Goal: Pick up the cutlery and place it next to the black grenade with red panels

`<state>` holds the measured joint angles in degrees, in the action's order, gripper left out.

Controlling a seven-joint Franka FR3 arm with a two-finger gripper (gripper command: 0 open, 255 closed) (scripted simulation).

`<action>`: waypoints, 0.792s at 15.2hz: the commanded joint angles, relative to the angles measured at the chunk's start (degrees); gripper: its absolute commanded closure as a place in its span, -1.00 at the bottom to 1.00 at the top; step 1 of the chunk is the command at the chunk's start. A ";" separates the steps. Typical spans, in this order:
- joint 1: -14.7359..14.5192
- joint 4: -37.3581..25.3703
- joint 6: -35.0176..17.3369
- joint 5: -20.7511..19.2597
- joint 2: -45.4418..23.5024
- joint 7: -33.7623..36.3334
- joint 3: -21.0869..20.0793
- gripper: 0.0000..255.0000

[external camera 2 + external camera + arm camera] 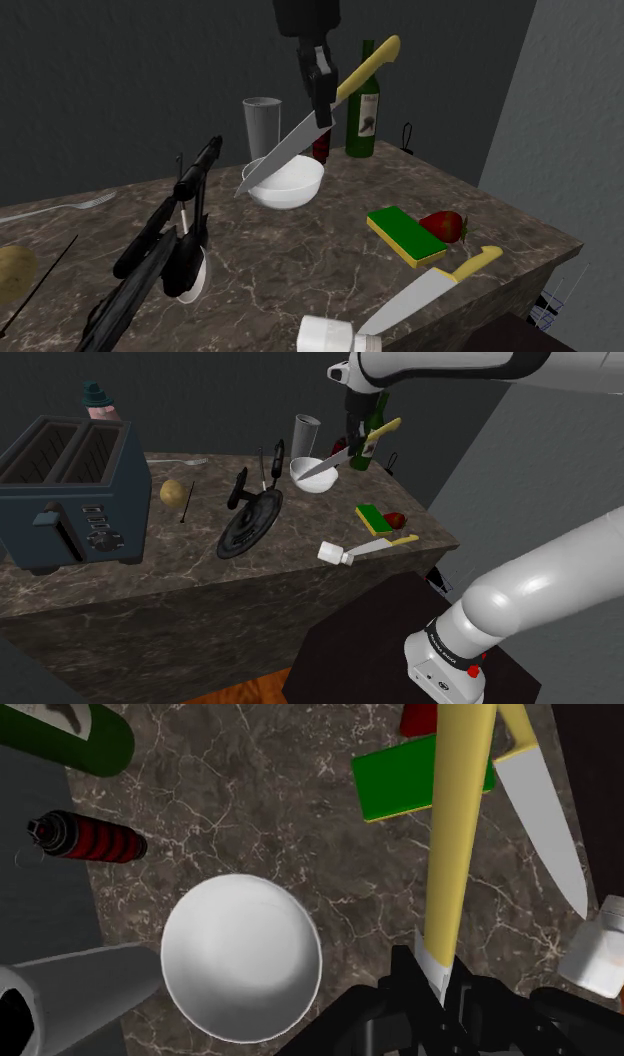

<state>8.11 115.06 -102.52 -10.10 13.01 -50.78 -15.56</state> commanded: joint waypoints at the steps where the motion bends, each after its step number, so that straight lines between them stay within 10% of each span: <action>1: 1.23 -1.30 -1.09 -0.87 -1.96 -2.32 1.51 1.00; 12: 6.88 -15.64 -2.30 -3.55 -15.30 -13.40 7.77 1.00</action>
<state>14.36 101.71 -105.23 -13.53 -0.69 -62.77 -8.42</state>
